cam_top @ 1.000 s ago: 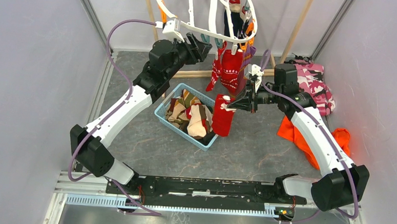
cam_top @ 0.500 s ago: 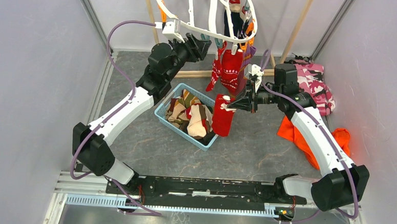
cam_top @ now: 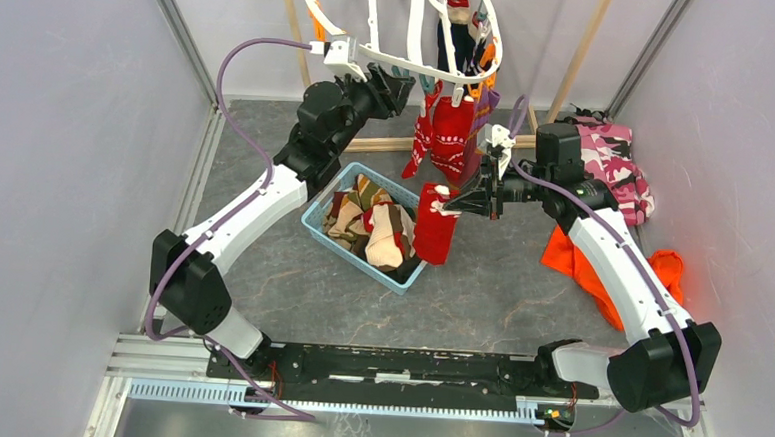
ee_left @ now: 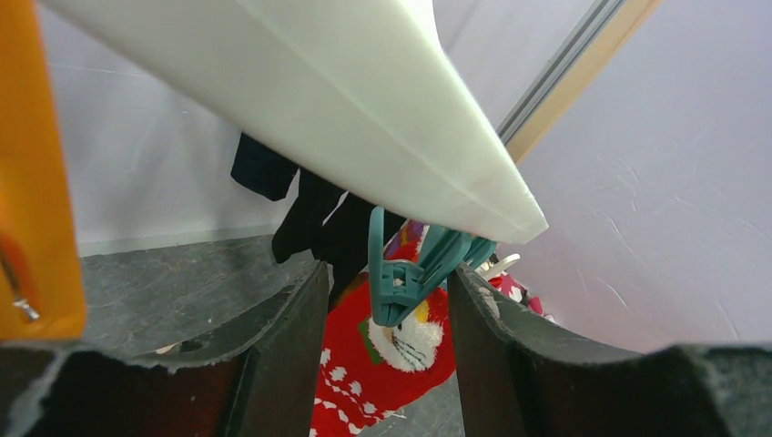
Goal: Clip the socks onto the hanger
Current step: Open the clamp at the hanger.
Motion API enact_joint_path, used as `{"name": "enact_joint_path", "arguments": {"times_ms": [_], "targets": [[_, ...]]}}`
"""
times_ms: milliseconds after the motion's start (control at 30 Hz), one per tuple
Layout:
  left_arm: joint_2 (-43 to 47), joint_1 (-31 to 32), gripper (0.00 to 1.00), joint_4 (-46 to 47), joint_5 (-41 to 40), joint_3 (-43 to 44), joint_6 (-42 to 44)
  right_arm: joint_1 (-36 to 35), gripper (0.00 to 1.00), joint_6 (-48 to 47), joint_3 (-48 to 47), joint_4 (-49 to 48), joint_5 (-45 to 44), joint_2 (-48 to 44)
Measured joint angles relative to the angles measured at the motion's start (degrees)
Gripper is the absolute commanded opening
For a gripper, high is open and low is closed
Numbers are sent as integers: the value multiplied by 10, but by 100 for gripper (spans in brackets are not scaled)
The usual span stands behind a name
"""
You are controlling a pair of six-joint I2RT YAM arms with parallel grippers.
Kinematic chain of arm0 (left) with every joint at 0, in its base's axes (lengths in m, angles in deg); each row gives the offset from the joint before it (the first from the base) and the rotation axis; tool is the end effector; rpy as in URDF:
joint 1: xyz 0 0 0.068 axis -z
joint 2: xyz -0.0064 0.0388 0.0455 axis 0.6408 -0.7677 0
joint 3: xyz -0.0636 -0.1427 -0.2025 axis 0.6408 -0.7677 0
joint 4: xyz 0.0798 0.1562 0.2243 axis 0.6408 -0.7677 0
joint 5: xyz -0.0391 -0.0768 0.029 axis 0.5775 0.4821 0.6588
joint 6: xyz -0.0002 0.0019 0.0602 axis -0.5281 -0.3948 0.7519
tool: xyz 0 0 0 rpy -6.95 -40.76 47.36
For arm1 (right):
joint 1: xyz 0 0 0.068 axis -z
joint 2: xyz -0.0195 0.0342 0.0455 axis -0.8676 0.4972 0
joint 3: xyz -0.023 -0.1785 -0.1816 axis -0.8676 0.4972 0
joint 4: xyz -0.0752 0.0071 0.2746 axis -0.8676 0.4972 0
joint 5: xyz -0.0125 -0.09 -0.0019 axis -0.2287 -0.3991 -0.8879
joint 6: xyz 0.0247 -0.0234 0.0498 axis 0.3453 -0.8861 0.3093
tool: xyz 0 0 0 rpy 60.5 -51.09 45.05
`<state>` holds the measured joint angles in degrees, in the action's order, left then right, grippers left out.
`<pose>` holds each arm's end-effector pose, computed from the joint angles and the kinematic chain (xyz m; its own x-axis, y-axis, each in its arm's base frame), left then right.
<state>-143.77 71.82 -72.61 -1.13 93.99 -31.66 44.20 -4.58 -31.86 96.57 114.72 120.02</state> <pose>0.3457 -0.2129 0.3996 -0.0945 -0.4566 -0.8847 0.4908 0.7518 -0.4404 0.2740 0.1213 0.3397 -0.2095 -0.1903 -0.9591 -0.9757 0.1059 0.1921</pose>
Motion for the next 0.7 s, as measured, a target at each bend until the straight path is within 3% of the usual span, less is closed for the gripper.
{"name": "enact_joint_path", "arguments": {"times_ms": [467,700], "targets": [[-4,1,56,35,0,6,13,0,0,0,-4,0,0,1],[-10,5,35,41,-5,11,17,0,0,0,-7,0,0,1]]}}
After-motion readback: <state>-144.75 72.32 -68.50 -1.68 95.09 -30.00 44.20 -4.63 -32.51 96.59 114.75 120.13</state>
